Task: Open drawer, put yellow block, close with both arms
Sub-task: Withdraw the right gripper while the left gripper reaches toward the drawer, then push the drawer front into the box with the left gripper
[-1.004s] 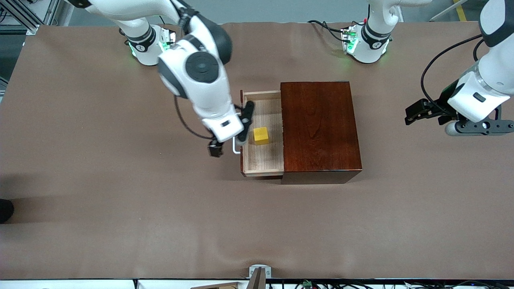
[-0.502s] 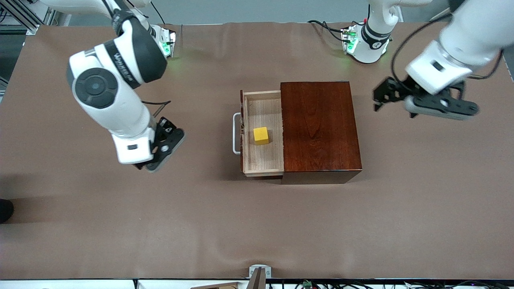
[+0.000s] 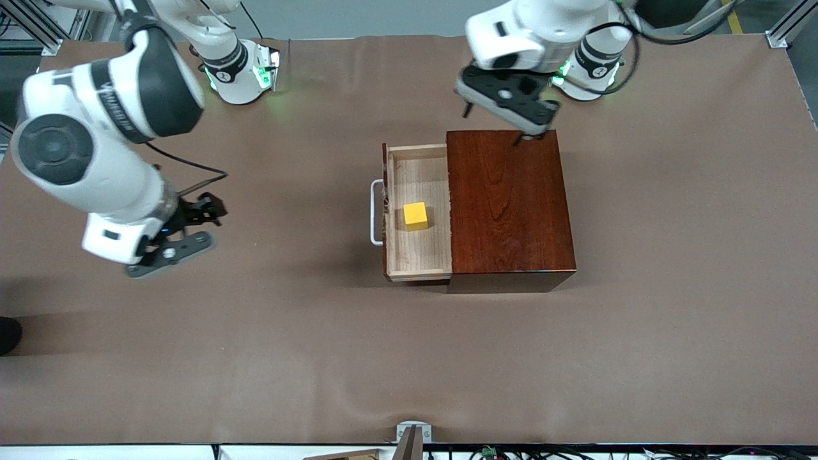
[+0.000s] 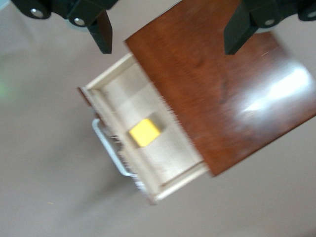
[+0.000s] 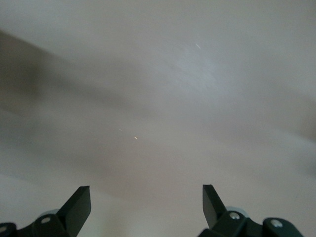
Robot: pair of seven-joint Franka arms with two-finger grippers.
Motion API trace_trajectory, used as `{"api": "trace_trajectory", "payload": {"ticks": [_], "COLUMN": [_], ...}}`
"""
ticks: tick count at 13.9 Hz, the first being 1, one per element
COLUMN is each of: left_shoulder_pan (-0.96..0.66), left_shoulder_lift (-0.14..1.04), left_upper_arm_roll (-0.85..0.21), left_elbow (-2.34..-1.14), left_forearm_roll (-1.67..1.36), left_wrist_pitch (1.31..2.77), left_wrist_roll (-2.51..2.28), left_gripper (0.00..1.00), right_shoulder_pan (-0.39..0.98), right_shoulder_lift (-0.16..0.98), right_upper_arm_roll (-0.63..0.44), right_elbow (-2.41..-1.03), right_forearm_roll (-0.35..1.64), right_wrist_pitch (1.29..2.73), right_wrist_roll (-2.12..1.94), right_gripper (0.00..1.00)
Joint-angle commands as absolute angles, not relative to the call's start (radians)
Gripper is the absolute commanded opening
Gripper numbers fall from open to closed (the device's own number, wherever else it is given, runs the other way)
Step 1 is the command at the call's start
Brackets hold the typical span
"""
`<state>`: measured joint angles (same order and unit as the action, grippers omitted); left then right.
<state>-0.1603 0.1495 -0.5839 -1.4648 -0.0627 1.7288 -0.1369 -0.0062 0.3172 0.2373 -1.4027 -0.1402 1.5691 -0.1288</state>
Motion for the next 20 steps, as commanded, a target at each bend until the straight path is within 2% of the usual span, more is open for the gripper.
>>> {"api": "trace_trajectory", "payload": {"ticks": [1,3,5,9,11,13,15,20], "left_shoulder_pan": [-0.24,-0.319,-0.35,-0.423,-0.544,-0.693,-0.806,-0.816], "left_shoulder_lift": [0.328,0.397,0.423,0.537,0.584,0.636,0.679,0.782], "left_upper_arm_roll": [-0.601,-0.592,-0.591,-0.546,-0.452,-0.303,-0.169,-0.143], "left_elbow": [-1.306,-1.255,-1.256,-1.24,-1.218,-1.183,-1.174,-1.173], "left_forearm_roll": [-0.051,-0.046,-0.016,0.009,0.037,0.04,0.038,0.04], "left_wrist_pitch": [1.747,1.75,1.791,1.855,1.859,1.882,1.983,2.156], "left_wrist_roll": [-0.095,-0.06,0.059,0.169,0.186,0.208,0.233,0.31], "left_gripper": [1.0,1.0,1.0,1.0,1.0,1.0,1.0,1.0], "right_shoulder_pan": [0.006,-0.006,-0.055,-0.084,-0.094,-0.091,-0.084,-0.098], "right_shoulder_lift": [0.235,0.178,0.111,0.063,0.026,-0.061,-0.126,-0.04], "right_upper_arm_roll": [0.059,0.023,0.02,-0.012,-0.009,-0.008,-0.008,-0.009], "right_elbow": [-1.483,-1.52,-1.583,-1.592,-1.617,-1.722,-1.804,-1.645], "right_forearm_roll": [0.024,0.029,0.029,0.029,0.031,0.04,0.043,0.046], "right_wrist_pitch": [1.583,1.577,1.601,1.608,1.592,1.594,1.603,1.585], "right_wrist_roll": [-0.115,-0.118,-0.121,-0.13,-0.13,-0.124,-0.117,-0.097], "right_gripper": [1.0,1.0,1.0,1.0,1.0,1.0,1.0,1.0]}}
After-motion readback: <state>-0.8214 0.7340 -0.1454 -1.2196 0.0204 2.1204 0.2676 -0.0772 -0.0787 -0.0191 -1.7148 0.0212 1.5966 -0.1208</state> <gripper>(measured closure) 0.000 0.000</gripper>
